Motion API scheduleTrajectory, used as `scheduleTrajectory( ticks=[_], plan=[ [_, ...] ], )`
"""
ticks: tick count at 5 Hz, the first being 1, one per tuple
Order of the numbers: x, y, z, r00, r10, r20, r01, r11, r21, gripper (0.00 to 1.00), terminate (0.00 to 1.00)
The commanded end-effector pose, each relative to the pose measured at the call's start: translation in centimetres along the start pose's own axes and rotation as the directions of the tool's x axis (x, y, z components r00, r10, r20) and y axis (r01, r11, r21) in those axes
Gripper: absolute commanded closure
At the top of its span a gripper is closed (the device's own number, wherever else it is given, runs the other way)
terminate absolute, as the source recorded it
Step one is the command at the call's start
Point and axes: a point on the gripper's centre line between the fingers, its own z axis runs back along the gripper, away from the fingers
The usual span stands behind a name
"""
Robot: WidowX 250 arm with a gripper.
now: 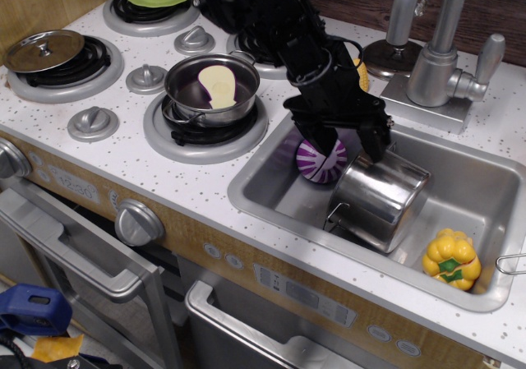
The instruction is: Flip pot upright in sink
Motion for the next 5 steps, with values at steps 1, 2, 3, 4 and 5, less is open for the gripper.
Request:
scheduleTrajectory(
  ticks=[1,2,3,4,5],
  plan=[
    [0.5,-1.1,-0.2,0.994,0.084,0.068,-0.076,0.992,-0.105,0.00,0.00],
    [0.3,-1.4,-0.9,0.984,0.151,0.099,-0.138,0.983,-0.121,0.00,0.00],
    [0.4,-1.7,-1.2,0.975,0.185,0.124,-0.169,0.978,-0.123,0.00,0.00],
    [0.7,-2.0,-1.4,0.971,0.196,0.140,-0.182,0.978,-0.105,1.00,0.00],
    [0.6,-2.0,-1.4,0.970,0.197,0.143,-0.181,0.977,-0.116,1.00,0.00]
  ],
)
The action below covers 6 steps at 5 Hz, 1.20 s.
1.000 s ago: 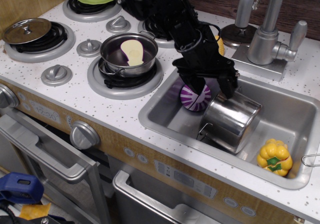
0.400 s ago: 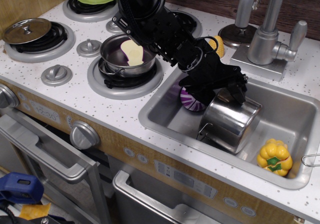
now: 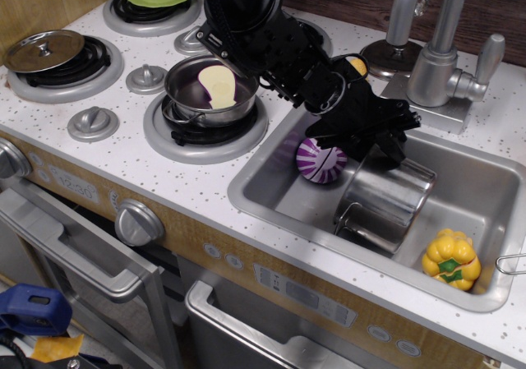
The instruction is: Flip pot upright in sink
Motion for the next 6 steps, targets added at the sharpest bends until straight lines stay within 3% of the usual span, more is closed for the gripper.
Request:
scheduleTrajectory(
  ticks=[1,2,3,4,5,6],
  plan=[
    [0.1,-0.4,0.6,0.999,-0.034,0.014,0.034,0.999,-0.006,1.00,0.00],
    [0.5,-0.7,1.1,0.999,-0.046,-0.004,0.046,0.999,0.026,1.00,0.00],
    [1.0,-1.1,1.9,0.987,-0.151,-0.057,0.159,0.967,0.199,1.00,0.00],
    [0.9,-0.7,1.8,0.979,-0.197,-0.050,0.203,0.944,0.261,1.00,0.00],
    [1.7,-0.2,2.4,0.956,-0.280,-0.083,0.290,0.884,0.365,1.00,0.00],
    [2.0,0.3,2.6,0.956,-0.284,-0.069,0.290,0.890,0.353,1.00,0.00]
  ],
)
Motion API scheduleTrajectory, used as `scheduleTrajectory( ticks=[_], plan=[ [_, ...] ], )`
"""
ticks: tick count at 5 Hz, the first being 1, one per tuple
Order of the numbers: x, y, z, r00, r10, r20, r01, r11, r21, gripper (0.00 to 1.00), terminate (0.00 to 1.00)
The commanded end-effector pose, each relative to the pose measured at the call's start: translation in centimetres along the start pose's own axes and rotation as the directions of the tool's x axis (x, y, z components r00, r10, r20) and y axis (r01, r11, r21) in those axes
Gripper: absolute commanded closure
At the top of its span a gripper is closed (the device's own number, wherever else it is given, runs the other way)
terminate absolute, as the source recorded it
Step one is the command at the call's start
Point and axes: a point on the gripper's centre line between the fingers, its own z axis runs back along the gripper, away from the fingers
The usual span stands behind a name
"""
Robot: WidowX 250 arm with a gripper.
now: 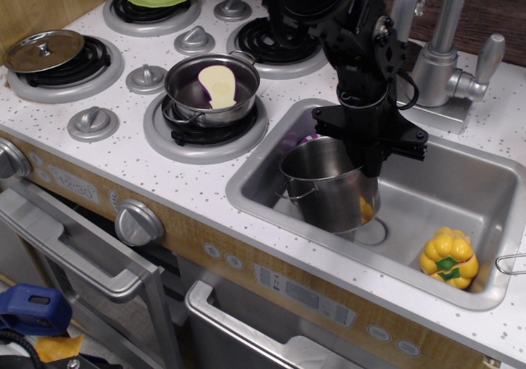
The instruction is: Flip pot upright in sink
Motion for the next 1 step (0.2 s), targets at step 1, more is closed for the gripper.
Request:
scheduleTrajectory(
  ticks=[1],
  plan=[
    [1.98,-0.65,1.53,0.995,0.031,0.097,-0.030,0.999,-0.009,0.00,1.00]
  ],
)
